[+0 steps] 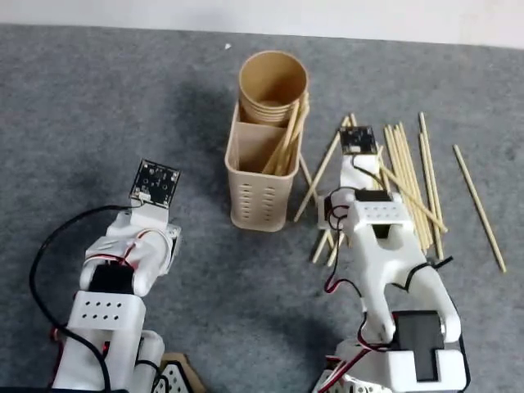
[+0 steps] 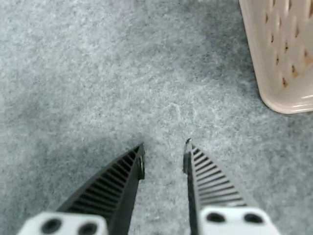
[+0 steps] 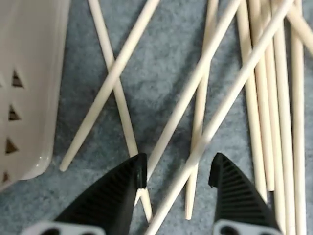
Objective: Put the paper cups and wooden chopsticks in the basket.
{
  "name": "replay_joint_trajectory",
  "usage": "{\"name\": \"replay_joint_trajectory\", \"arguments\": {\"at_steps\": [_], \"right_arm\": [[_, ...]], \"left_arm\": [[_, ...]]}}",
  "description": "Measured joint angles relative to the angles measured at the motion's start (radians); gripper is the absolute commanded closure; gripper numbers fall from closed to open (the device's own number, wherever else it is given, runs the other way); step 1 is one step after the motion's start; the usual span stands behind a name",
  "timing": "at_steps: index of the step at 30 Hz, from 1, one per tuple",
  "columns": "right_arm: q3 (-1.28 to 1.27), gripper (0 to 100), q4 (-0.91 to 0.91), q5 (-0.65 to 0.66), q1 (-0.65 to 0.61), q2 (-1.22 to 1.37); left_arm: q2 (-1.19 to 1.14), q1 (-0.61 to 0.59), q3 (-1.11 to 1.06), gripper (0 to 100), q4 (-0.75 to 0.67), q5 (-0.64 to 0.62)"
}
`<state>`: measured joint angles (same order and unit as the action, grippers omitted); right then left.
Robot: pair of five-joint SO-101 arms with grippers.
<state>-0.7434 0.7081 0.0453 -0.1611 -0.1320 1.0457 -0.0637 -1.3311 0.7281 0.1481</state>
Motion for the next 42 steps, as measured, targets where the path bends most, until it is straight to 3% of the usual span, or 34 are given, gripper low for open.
{"name": "replay_joint_trajectory", "arguments": {"at_steps": [18, 24, 33, 42], "right_arm": [[0.003, 79.8, -0.057, 0.000, 0.000, 0.103], [0.015, 99.8, -0.060, 0.000, 0.006, 0.121], [0.015, 99.3, -0.064, -0.002, 0.006, 0.123], [0.011, 99.3, -0.057, -0.002, 0.064, -0.178]], "left_arm": [[0.000, 0.000, 0.000, 85, 0.000, 0.000], [0.000, 0.000, 0.000, 85, 0.000, 0.000], [0.000, 0.000, 0.000, 85, 0.000, 0.000], [0.000, 0.000, 0.000, 85, 0.000, 0.000]]}}
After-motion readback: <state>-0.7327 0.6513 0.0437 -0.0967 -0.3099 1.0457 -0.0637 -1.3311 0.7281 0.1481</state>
